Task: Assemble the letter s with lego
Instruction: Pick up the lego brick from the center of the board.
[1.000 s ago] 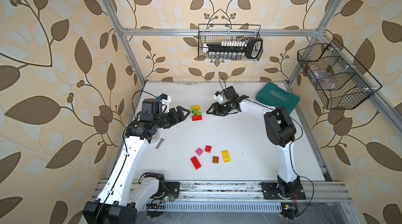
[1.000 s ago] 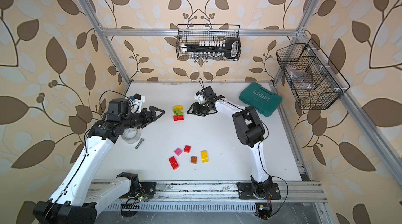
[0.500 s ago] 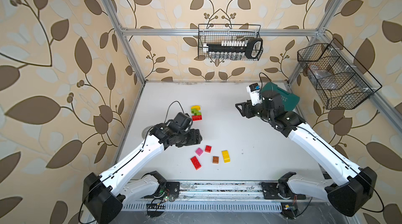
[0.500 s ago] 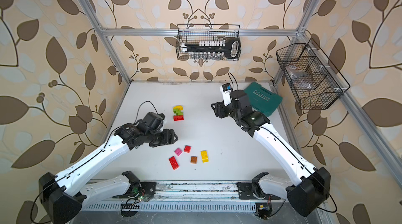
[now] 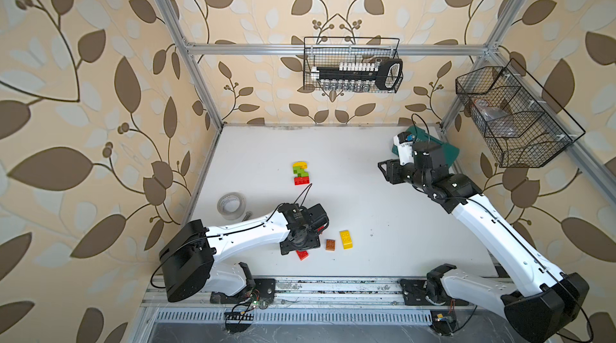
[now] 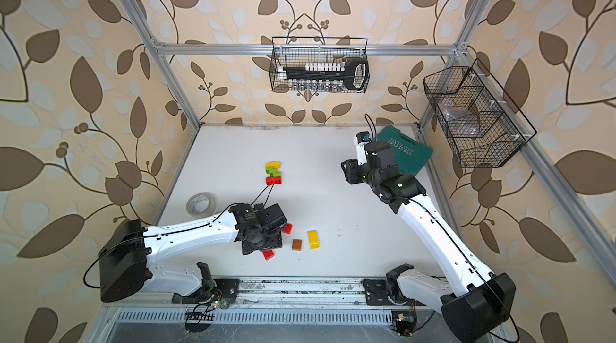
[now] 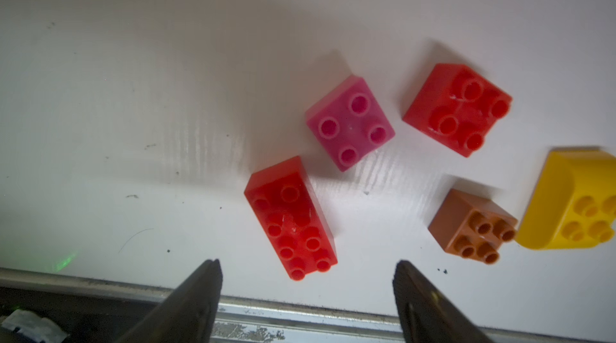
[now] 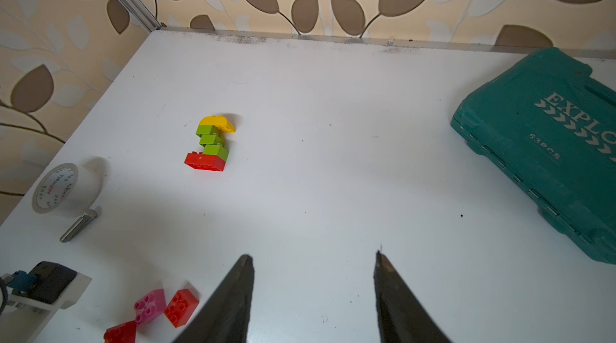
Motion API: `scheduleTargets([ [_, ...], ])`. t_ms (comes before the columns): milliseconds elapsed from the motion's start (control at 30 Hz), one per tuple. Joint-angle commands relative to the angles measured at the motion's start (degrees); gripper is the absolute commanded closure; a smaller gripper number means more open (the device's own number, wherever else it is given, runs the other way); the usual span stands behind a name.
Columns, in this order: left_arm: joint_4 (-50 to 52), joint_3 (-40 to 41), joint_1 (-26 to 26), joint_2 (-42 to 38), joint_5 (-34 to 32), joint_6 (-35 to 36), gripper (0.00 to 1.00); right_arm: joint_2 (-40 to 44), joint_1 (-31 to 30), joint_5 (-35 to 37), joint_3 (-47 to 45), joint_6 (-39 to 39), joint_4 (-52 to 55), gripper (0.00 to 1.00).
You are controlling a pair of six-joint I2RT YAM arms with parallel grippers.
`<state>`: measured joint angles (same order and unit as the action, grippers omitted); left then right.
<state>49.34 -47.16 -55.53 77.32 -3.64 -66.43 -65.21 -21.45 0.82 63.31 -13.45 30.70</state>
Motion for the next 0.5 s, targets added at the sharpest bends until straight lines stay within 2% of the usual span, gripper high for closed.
scheduleTargets([
  [0,0.18,1.45,-0.28,-0.42,-2.84,-4.82,0.18,0.43,0.30,-1.38,-1.76,-0.26,1.08,0.46],
  [267,-5.67,4.21,-0.28,3.97,-0.36,-6.49,0.23,0.29,0.58,-1.65,-2.84,0.01,0.61,0.46],
  [467,-8.12,5.81,-0.28,4.50,0.30,-7.02,0.35,0.10,0.72,-1.72,-3.17,0.01,0.50,0.46],
])
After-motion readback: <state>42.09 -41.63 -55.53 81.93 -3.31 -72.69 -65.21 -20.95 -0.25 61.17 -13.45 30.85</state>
